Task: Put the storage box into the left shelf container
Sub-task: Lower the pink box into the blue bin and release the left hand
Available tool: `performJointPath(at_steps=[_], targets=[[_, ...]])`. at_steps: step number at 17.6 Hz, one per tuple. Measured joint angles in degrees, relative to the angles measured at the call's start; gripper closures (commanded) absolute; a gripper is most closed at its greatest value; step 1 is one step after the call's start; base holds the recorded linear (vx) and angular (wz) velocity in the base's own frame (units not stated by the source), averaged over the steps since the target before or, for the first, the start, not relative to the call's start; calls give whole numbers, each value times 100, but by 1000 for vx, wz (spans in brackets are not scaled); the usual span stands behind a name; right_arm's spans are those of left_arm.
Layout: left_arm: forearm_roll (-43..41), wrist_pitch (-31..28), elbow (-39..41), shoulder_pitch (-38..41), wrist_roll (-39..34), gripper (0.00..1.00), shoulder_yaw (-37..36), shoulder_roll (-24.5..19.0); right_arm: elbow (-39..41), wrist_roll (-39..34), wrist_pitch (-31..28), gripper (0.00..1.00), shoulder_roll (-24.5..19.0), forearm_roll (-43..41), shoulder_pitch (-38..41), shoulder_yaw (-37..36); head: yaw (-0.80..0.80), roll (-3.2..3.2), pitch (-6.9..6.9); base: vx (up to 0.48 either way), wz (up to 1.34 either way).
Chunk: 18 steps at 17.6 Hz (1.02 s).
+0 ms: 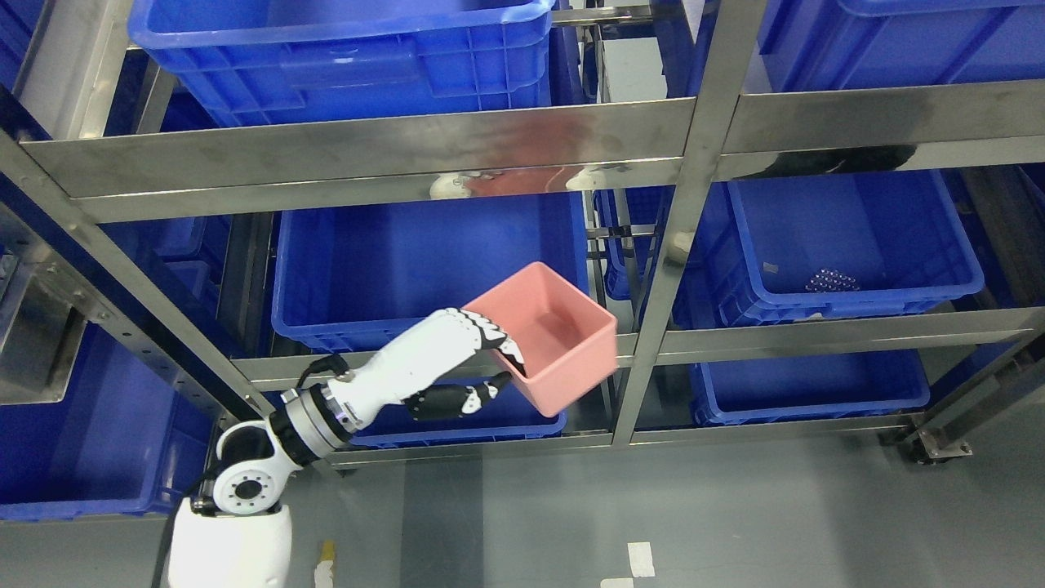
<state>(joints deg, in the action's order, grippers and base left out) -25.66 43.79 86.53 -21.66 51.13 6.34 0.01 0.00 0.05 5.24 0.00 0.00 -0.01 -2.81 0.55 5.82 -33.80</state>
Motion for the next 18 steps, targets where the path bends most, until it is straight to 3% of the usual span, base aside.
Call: performJointPath(at_steps=[7,12,14,15,16,18], targets=[[-584,-66,-872,-566,-157,97,887,0,0,-3,0,0,0,0,0,0,0,0,0,0,0],[-1000,-71,-1632,-1130,-492,85,1372,0,0,-4,0,0,0,0,1,0,0,0,0,0,0],[-1108,-75,-1923,-1315,-682,70,1498,0,0,-5,0,0,0,0,1,0,0,0,0,0,0],[-1148,-87,-2064,-1390,-735,49,1554,0,0,-5,0,0,0,0,1,0,0,0,0,0,0],[-1184,-125,-2182,-1444,-781,37,1600,0,0,-5,0,0,0,0,1,0,0,0,0,0,0],[-1235,-245,-2397,-1530,-830,29,1670,0,0,-5,0,0,0,0,1,0,0,0,0,0,0]])
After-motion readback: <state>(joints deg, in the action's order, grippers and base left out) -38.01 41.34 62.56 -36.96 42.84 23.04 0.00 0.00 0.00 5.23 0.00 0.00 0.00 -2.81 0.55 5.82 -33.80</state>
